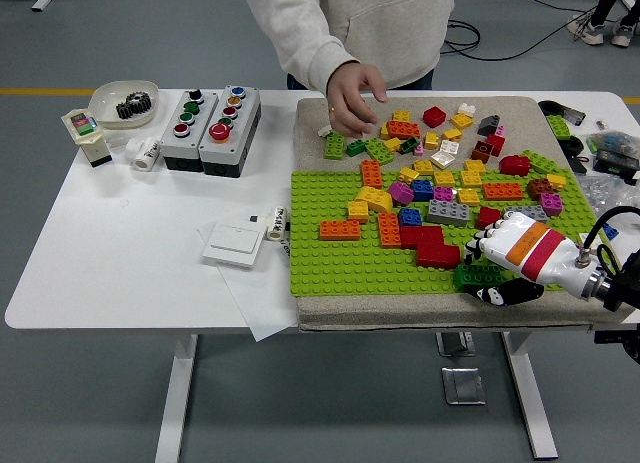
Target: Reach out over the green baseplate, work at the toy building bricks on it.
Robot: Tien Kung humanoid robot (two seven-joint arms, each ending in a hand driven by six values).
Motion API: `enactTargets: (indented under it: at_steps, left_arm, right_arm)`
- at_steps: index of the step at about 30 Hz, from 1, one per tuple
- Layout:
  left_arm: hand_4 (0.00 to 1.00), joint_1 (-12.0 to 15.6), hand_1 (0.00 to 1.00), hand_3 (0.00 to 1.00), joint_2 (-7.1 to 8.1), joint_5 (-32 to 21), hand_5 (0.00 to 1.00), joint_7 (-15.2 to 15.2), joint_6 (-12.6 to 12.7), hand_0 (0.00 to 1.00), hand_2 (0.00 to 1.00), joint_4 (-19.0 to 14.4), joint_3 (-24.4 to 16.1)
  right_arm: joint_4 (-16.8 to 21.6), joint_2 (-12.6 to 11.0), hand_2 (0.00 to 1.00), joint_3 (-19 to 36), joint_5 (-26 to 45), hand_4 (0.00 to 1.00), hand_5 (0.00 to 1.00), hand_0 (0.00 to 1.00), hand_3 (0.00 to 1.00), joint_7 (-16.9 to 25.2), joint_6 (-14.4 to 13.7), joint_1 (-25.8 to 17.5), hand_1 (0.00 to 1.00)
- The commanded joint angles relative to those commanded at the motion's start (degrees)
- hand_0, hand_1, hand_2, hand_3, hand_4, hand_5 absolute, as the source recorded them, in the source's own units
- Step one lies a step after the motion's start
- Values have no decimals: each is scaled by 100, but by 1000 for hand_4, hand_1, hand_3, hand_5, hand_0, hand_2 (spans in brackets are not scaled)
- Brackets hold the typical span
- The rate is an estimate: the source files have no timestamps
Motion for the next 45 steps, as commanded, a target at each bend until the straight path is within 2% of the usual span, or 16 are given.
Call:
enactTargets:
  at_steps: [38,39,44,45]
  left_arm:
    - [658,14,751,578,-7,88,606,41,21,644,766,1,-60]
    - [658,15,751,578,-6,94,606,41,22,645,766,-1,-63]
    - [658,17,751,578,-3,110,606,45,22,645,766,-1,-73]
    - [659,17,751,579,-2,112,607,46,21,648,766,-2,-73]
  right_arm:
    - [-129,108,484,-47,-56,647,458,221,494,-43,69,44,394]
    - [-132,111,489,-31,-65,654,401,232,496,-36,70,37,399]
    - [-142,111,489,0,-89,654,401,232,496,-5,66,29,399]
    - [-142,109,501,10,-91,673,354,246,500,0,64,28,405]
